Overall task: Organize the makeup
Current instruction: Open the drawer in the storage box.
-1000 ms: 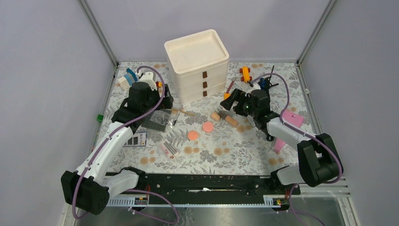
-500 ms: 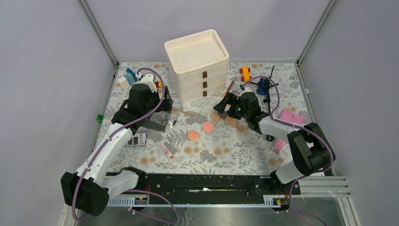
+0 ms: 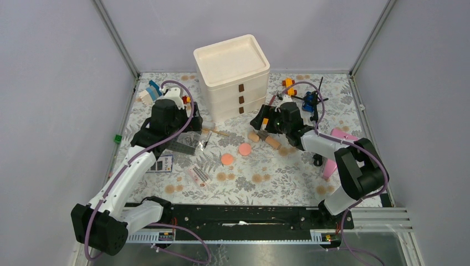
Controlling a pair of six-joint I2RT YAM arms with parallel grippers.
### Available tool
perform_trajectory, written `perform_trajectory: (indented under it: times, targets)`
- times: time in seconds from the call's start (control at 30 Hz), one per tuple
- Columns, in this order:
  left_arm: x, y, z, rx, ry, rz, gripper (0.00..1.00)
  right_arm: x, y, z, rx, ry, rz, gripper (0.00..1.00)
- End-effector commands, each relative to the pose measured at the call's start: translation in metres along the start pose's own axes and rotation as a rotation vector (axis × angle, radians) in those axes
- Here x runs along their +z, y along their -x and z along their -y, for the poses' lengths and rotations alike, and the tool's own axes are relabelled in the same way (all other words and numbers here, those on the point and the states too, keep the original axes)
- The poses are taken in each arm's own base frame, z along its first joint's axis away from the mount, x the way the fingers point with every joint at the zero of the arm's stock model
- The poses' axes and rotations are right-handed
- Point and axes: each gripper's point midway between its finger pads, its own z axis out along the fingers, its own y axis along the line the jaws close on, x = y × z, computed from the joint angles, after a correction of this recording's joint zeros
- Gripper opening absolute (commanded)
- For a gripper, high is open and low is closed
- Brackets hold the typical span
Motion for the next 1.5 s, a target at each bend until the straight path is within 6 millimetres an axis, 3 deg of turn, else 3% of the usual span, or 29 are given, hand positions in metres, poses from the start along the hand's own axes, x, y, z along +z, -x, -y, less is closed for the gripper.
perform_trajectory:
  times: [0.0, 0.63, 0.83, 1.23, 1.47]
  targets:
    - [-0.004, 0.013, 0.0, 0.013, 0.001, 0.059, 0.99, -0.005, 0.021, -0.003, -0.114, -0.036, 0.052, 0.99]
    - [-0.006, 0.01, 0.006, 0.006, -0.031, 0.051, 0.99, -0.016, 0.03, 0.011, -0.194, -0.107, 0.064, 0.99]
    - [-0.005, 0.01, 0.005, 0.007, -0.023, 0.051, 0.99, -0.008, 0.036, -0.003, -0.162, -0.036, 0.092, 0.99]
    - [-0.006, 0.01, 0.006, 0.005, -0.032, 0.051, 0.99, 0.013, 0.011, -0.035, -0.153, 0.034, 0.069, 0.99]
    - [-0.007, 0.01, 0.007, 0.003, -0.036, 0.051, 0.99, 0.016, 0.014, -0.024, -0.216, -0.031, 0.073, 0.99]
